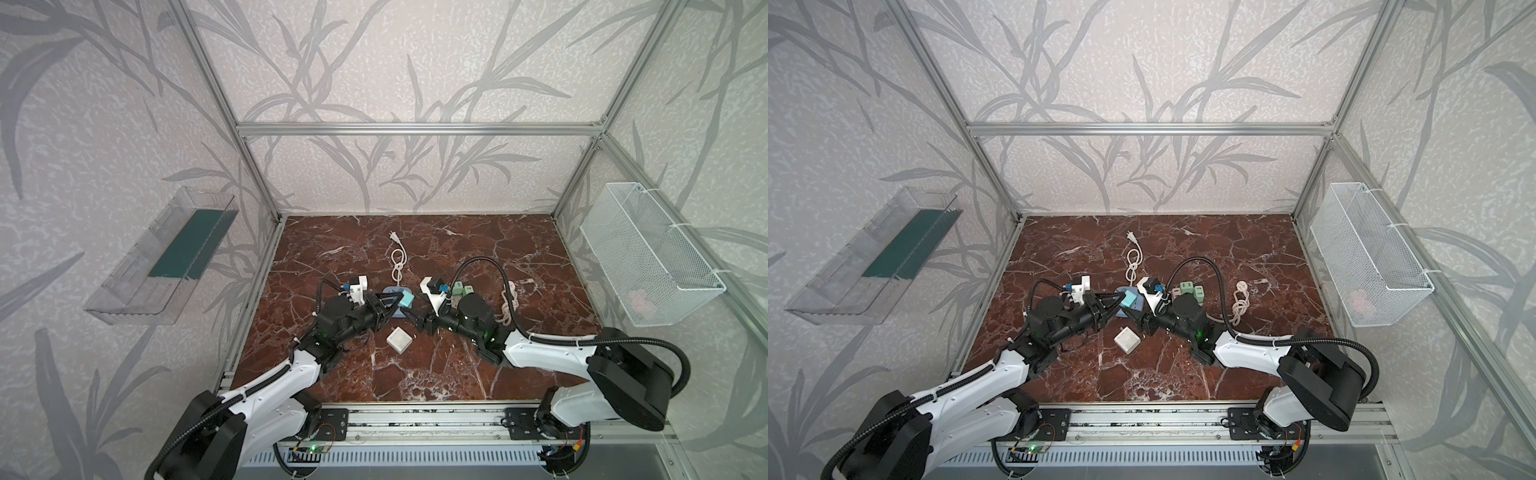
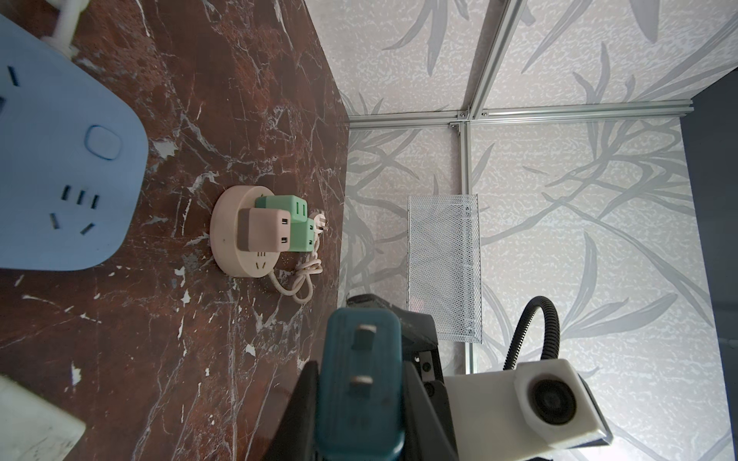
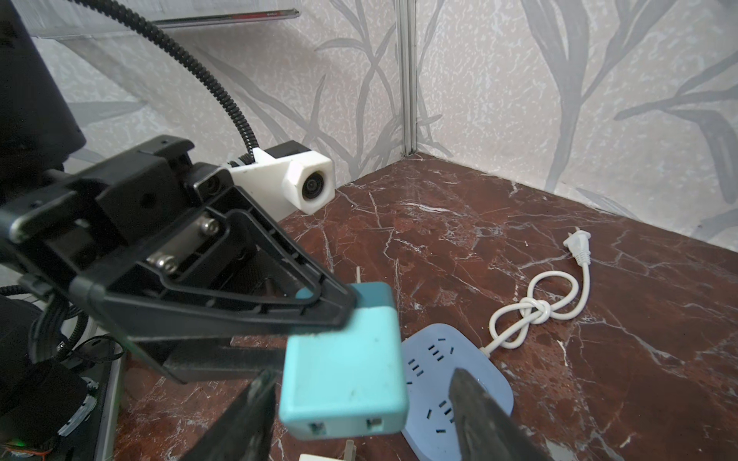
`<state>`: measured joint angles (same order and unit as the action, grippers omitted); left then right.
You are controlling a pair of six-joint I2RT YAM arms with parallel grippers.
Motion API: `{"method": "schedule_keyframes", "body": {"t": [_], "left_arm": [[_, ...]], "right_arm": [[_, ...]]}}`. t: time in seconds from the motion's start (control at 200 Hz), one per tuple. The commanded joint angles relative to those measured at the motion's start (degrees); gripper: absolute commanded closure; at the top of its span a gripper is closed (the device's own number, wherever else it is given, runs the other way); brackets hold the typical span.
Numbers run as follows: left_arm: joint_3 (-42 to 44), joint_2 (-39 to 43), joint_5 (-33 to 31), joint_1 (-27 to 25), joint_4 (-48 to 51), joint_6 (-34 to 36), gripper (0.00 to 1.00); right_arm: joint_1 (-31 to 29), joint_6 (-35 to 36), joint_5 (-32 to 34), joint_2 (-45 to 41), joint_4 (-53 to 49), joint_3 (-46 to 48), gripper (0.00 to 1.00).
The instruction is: Insert the plug
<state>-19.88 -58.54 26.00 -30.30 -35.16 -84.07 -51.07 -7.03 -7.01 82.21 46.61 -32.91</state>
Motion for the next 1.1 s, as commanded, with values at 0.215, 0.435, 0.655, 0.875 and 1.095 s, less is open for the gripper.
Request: {"method": "schedule_keyframes", "body": {"t": [0.215, 0.435, 0.655, 0.875, 1.095], "left_arm": [[0.1, 1.2, 0.9, -0.1, -2.7, -1.9, 1.0], [0.8, 1.2, 0.5, -0.1, -4.3, -3.2, 1.0], [1.2, 0.3, 0.6, -0.1, -6.7, -4.3, 1.0], [1.1, -0.9, 1.4, -0.1, -8.8, -5.1, 1.0], [1.8, -2.3, 1.8, -0.1, -10.6, -6.4, 1.0]], "right_arm": [[-0.5, 0.8, -2.2, 1.2, 3.1, -3.1, 0.39], [-0.7, 0.7, -3.0, 1.7, 3.0, -3.6, 0.43], [-0.7, 0.9, -3.0, 1.8, 2.9, -3.3, 0.46], [-0.8, 0.3, -3.6, 2.4, 3.7, -3.9, 0.58], [-0.7, -1.3, -5.0, 0.8, 2.6, -5.3, 0.75]]}}
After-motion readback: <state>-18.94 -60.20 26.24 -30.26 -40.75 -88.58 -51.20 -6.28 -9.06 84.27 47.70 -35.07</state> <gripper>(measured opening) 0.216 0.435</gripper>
